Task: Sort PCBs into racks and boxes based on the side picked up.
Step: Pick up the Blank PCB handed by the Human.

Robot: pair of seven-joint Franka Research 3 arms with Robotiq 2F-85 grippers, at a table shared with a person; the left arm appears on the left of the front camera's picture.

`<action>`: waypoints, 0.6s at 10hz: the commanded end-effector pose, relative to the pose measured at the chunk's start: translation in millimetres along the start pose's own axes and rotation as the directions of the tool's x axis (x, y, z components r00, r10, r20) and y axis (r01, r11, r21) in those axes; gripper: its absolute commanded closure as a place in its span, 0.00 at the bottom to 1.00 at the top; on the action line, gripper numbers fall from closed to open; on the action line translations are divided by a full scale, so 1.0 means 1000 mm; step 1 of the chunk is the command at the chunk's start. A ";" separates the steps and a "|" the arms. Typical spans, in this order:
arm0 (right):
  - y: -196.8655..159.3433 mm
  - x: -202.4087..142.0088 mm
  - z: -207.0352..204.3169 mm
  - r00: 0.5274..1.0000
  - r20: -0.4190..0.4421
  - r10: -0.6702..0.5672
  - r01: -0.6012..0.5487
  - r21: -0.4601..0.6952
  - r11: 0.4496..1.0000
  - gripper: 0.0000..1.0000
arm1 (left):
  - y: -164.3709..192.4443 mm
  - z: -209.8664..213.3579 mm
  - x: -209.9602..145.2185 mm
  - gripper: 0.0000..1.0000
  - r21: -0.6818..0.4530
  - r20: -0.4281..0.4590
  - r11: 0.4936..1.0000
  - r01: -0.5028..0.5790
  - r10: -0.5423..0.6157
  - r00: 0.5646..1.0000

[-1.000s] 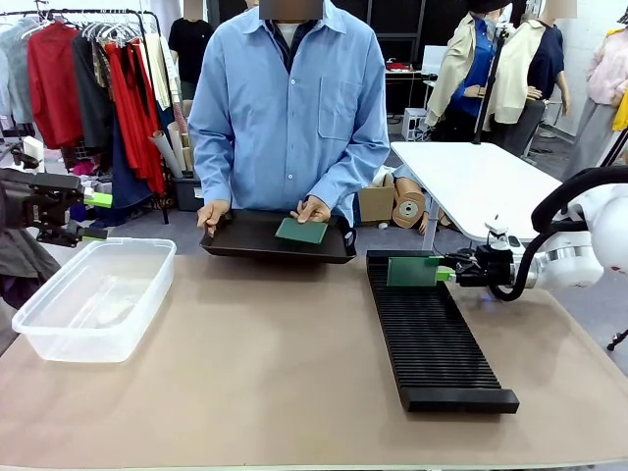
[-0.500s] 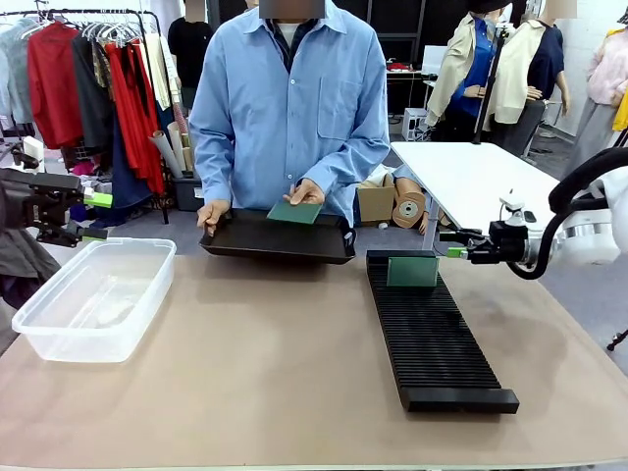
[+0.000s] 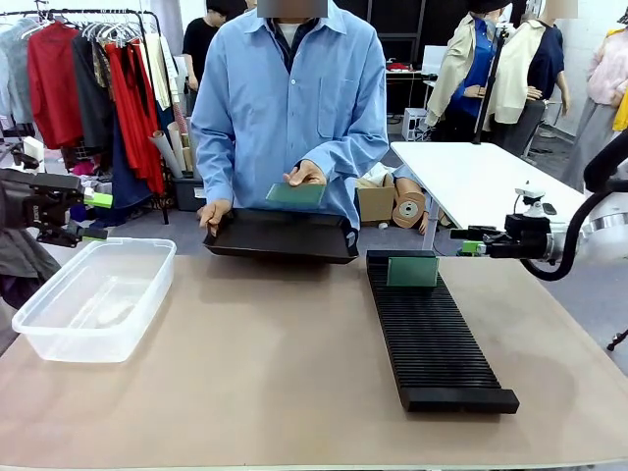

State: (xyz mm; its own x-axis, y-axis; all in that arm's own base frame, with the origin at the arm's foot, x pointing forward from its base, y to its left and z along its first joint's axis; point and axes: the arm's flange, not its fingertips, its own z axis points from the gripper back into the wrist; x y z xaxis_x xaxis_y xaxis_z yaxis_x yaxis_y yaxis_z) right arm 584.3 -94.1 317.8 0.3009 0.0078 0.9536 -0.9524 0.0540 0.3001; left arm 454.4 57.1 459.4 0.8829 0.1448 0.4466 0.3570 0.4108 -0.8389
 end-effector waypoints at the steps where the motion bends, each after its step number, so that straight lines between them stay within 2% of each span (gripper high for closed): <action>1: 0.020 0.019 -0.003 0.974 -0.105 -0.202 0.207 0.037 0.978 0.00 | -0.001 0.001 -0.001 0.00 -0.003 0.001 1.000 0.002 -0.002 1.000; 3: 0.031 0.030 -0.004 0.916 -0.181 -0.357 0.364 0.003 0.931 0.00 | -0.001 0.001 -0.001 0.00 -0.003 0.001 1.000 0.002 -0.002 1.000; 6: 0.050 0.043 -0.005 0.846 -0.102 -0.523 0.516 -0.089 0.852 0.00 | -0.001 0.001 -0.001 0.00 -0.003 0.001 1.000 0.002 -0.002 1.000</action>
State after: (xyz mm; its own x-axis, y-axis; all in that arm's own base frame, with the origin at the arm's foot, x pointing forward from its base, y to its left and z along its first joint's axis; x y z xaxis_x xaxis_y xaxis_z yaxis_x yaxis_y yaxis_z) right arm 560.4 -93.2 366.6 0.7067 0.1119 0.6986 -0.7074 0.0921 0.7008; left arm 454.4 57.1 459.3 0.8831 0.1448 0.4464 0.3568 0.4107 -0.8391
